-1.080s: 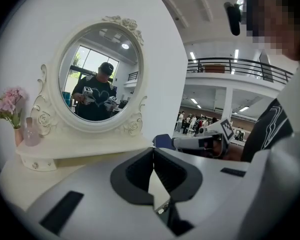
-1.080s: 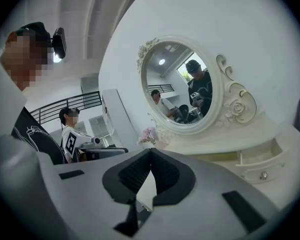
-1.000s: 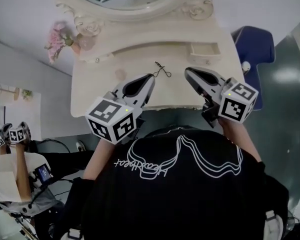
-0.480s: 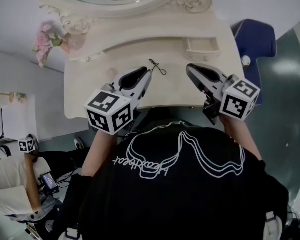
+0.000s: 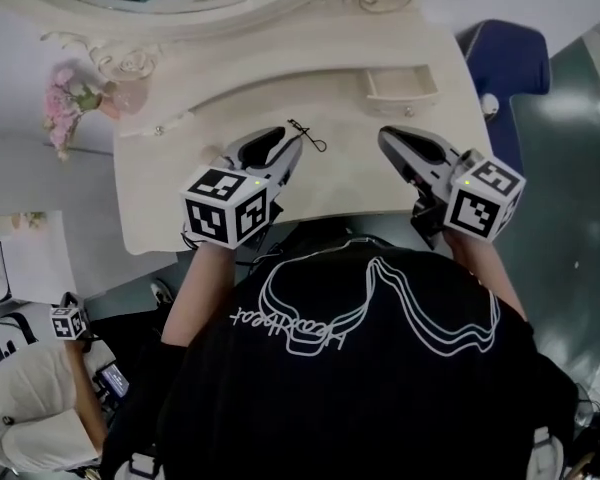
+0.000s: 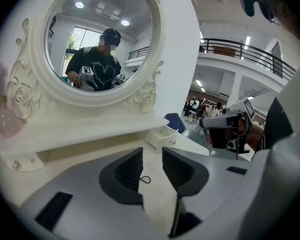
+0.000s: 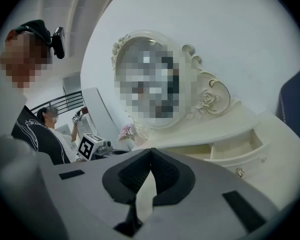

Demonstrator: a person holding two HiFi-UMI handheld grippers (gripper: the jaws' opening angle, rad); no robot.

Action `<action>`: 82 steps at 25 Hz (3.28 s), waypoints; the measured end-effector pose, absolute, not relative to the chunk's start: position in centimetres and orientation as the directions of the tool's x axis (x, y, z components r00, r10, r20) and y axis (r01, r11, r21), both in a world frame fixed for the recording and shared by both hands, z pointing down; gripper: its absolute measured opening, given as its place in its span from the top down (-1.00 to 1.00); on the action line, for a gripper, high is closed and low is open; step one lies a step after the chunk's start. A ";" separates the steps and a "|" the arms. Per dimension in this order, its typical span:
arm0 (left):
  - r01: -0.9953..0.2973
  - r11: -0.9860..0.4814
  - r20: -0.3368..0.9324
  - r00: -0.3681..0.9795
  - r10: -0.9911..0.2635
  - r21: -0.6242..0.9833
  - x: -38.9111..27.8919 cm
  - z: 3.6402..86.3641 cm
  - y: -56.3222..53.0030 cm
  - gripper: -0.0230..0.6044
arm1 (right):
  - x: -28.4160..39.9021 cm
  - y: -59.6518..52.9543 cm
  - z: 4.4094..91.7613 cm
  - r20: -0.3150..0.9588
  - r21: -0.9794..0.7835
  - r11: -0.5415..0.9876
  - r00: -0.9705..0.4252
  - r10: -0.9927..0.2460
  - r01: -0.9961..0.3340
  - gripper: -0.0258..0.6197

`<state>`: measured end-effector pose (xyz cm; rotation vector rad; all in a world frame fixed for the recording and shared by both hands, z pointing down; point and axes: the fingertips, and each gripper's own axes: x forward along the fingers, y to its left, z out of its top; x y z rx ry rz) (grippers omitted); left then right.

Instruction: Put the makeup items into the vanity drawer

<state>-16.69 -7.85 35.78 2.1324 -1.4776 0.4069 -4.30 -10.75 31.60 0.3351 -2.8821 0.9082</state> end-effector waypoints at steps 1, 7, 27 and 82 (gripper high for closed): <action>-0.931 -0.278 0.526 0.364 -0.769 0.237 -16.8 36.5 -8.1 0.56 | -4.3 -11.0 31.9 0.166 -0.560 0.791 -0.969 -0.184 -0.246 0.91; -0.924 -0.342 0.656 0.365 -0.661 0.170 -16.8 42.3 -8.5 0.54 | -4.5 -12.1 34.0 0.185 -0.591 0.763 -0.965 -0.189 -0.262 0.91; -0.931 -0.357 0.798 0.268 -0.539 0.072 -18.1 51.1 -10.7 0.52 | -3.9 -14.2 37.5 0.215 -0.650 0.697 -0.953 -0.214 -0.303 0.91; -0.903 -0.429 0.622 0.349 -0.701 0.023 -10.6 38.8 -14.9 0.86 | 1.3 -12.2 37.5 0.168 -0.686 0.654 -0.944 -0.285 -0.320 0.91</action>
